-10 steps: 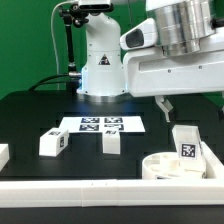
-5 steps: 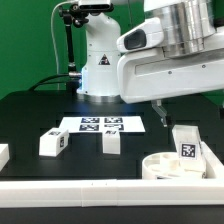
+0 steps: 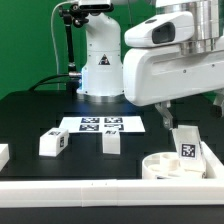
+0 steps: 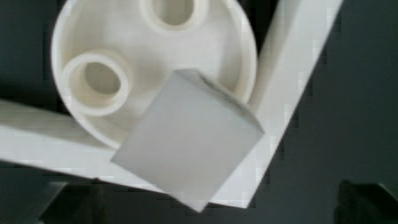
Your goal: Assemble stool
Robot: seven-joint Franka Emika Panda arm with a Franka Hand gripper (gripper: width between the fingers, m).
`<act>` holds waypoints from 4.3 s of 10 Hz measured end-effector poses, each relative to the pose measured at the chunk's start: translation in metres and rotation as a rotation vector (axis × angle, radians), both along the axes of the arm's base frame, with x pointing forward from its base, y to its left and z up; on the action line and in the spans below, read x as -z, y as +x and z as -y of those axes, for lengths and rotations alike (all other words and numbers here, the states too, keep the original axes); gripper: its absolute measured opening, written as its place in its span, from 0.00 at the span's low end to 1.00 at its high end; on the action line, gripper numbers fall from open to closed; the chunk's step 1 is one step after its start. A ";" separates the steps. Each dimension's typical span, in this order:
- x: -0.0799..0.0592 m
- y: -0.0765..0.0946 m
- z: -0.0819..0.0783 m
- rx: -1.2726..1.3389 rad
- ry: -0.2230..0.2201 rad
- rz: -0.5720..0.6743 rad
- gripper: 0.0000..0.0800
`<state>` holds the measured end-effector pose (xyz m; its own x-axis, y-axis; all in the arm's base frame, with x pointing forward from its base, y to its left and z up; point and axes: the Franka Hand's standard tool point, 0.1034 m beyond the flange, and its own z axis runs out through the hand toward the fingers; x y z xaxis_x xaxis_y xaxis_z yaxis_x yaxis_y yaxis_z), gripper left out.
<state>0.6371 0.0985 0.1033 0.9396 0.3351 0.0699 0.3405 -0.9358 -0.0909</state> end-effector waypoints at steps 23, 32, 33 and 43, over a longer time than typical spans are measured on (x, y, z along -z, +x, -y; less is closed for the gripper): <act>0.022 -0.003 -0.006 0.153 0.009 -0.003 0.43; 0.022 -0.002 -0.009 0.802 0.064 -0.063 0.43; 0.022 -0.003 -0.010 0.899 0.072 -0.075 0.43; 0.022 -0.002 -0.018 1.735 0.181 -0.205 0.43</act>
Offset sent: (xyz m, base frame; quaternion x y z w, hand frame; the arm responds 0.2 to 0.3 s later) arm -0.0059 0.0100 -0.0098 -0.0150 0.0054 -0.2755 0.9612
